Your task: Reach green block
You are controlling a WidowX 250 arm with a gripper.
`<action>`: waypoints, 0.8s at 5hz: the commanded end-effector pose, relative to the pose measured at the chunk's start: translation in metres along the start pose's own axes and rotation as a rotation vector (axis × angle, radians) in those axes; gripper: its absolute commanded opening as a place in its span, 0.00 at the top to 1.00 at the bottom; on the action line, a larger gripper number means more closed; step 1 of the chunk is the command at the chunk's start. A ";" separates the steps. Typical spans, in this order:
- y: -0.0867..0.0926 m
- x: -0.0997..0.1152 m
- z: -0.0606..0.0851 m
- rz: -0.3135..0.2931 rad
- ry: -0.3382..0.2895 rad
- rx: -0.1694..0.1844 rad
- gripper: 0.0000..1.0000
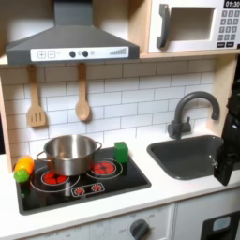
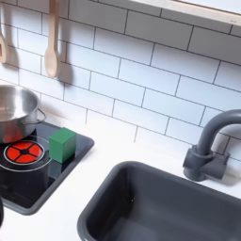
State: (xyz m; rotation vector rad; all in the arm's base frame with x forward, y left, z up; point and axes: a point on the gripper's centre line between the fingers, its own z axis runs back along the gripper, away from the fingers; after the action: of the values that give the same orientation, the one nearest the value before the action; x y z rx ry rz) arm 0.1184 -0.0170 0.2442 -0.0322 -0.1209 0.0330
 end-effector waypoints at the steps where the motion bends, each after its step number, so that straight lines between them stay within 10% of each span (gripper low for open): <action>1: 0.000 0.000 0.000 0.001 0.000 -0.001 0.00; 4: 0.015 0.049 -0.008 0.026 -0.027 0.025 0.00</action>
State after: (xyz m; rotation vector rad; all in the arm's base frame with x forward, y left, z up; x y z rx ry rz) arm 0.1671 -0.0032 0.2407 -0.0171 -0.1437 0.0519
